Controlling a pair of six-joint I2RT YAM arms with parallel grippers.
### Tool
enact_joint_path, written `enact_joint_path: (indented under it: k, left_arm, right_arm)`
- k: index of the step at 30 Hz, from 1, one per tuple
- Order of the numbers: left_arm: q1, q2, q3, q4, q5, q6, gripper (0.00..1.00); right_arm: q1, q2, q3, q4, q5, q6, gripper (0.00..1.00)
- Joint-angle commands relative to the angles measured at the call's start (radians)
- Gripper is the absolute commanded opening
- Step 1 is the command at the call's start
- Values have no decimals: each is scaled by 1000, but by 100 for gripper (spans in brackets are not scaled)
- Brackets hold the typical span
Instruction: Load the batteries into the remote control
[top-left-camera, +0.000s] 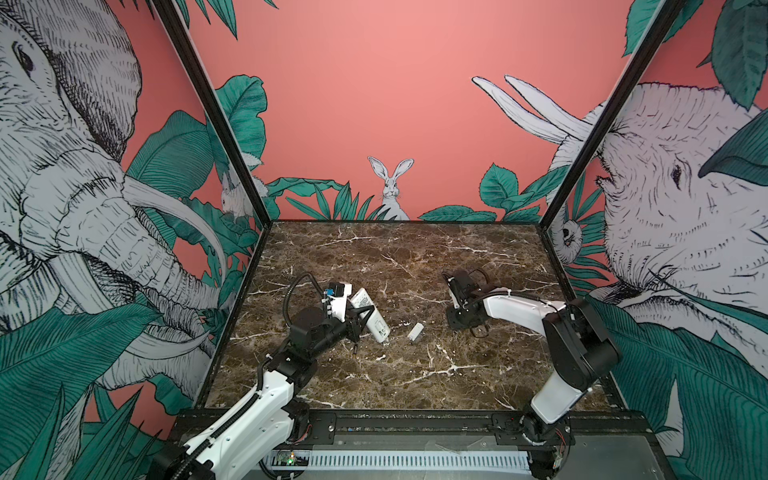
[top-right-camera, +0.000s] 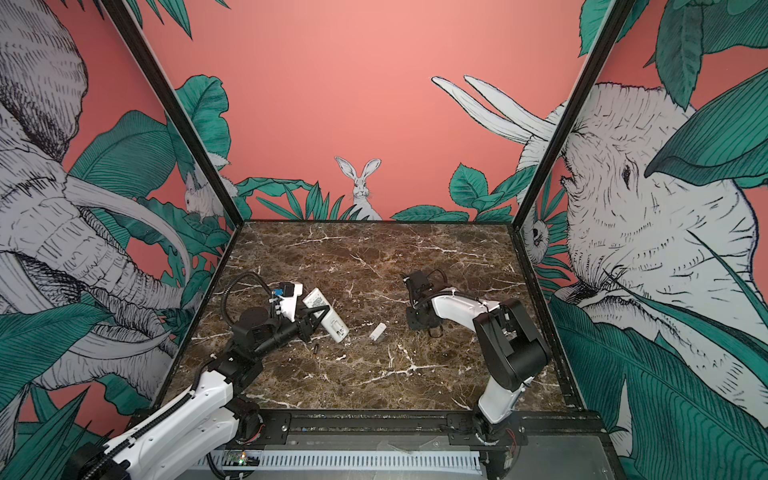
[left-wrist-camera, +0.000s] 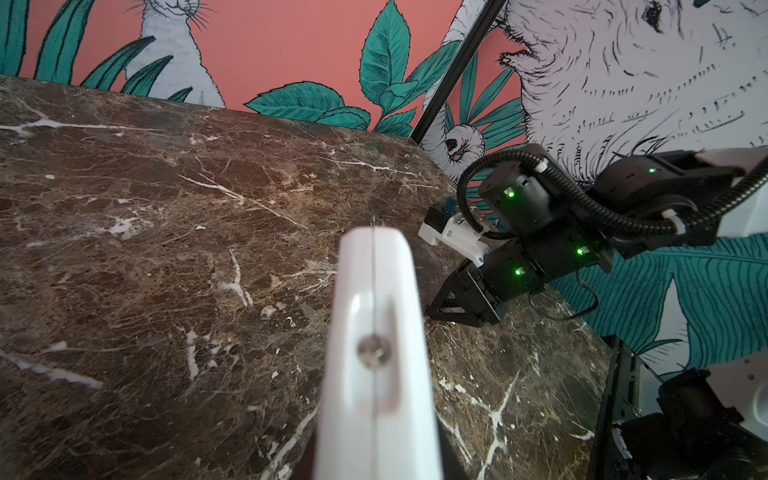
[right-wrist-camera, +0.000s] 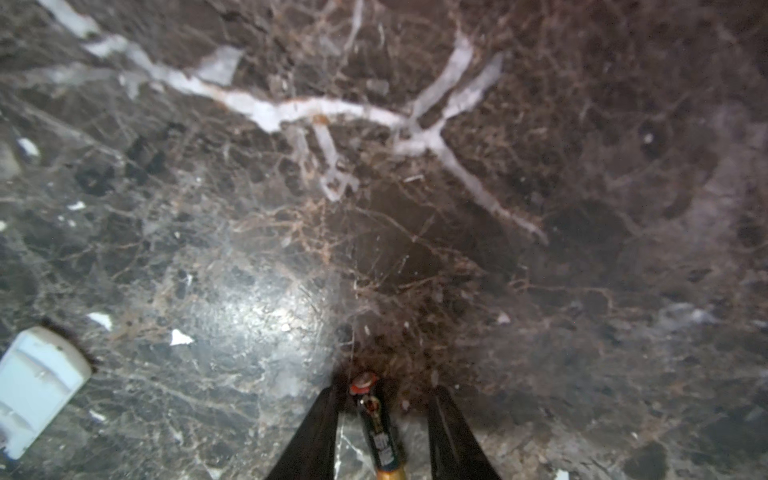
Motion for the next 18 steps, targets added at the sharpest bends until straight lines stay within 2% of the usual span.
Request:
enact_joint_path:
  k: [1,9,18]
  left_arm:
    - [5,1,25,53,18,-13,0]
    - [5,3,27,50,13,-11,0]
    - [5,-2,34,28,7,-6,0]
  right_arm:
    - [6,-42,-33,-5,40,48,38]
    - [51,-60,-67,-37,-11,-70,34]
    - [61,-41,-74,-12,25,-104,23]
